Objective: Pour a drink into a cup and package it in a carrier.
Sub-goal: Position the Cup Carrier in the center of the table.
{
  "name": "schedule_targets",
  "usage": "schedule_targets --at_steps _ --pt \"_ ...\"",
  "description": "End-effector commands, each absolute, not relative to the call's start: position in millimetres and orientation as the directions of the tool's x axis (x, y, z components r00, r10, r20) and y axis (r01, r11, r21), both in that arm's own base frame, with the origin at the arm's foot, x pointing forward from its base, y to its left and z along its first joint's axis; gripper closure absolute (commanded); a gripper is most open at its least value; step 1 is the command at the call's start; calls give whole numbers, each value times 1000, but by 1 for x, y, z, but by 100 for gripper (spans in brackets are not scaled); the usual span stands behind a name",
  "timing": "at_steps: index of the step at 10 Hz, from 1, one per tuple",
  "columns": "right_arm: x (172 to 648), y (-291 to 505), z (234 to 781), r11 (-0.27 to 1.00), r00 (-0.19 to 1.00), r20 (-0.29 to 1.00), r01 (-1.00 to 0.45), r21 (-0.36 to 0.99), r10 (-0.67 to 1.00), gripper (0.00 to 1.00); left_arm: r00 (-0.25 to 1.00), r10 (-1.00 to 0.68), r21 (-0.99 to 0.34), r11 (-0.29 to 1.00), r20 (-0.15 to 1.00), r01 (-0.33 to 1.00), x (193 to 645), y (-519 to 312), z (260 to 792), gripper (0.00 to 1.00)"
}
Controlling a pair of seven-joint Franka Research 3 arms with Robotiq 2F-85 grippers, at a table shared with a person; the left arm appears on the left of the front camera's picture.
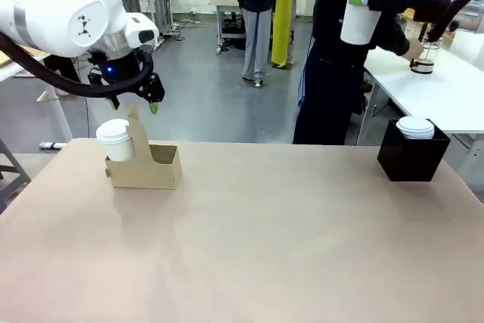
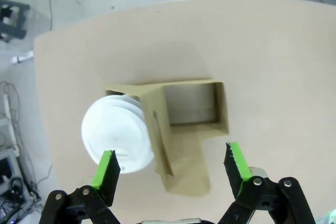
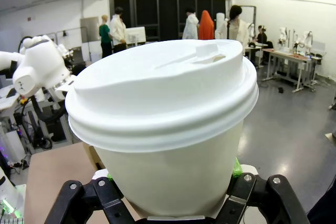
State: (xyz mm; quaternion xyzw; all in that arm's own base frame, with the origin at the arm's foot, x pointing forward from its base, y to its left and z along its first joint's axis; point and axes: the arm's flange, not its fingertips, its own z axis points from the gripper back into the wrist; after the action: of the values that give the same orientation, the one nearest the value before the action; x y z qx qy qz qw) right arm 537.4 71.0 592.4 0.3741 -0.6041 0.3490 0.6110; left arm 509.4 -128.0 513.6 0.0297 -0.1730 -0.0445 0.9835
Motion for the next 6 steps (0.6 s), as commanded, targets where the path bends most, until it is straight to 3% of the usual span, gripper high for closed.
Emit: schedule_targets --at_steps 1,2,3,4,5,6 --pt "536 72 596 476 19 999 -879 30 -29 19 940 -54 100 995 337 22 513 -130 519 0" --pt "536 72 596 476 19 999 -879 30 -29 19 947 -49 88 996 318 22 516 -128 515 56" --pt "536 72 596 476 19 999 -879 30 -29 19 947 -41 102 995 317 9 517 -125 513 58" --pt "536 72 596 476 19 999 -879 30 -29 19 947 -36 90 996 321 7 519 -122 512 100" --pt "536 72 596 476 19 999 -879 30 -29 19 945 -33 81 997 326 6 519 -120 512 64" --pt "536 72 596 476 19 999 -879 30 -29 19 944 -32 87 996 327 4 520 -120 508 100"
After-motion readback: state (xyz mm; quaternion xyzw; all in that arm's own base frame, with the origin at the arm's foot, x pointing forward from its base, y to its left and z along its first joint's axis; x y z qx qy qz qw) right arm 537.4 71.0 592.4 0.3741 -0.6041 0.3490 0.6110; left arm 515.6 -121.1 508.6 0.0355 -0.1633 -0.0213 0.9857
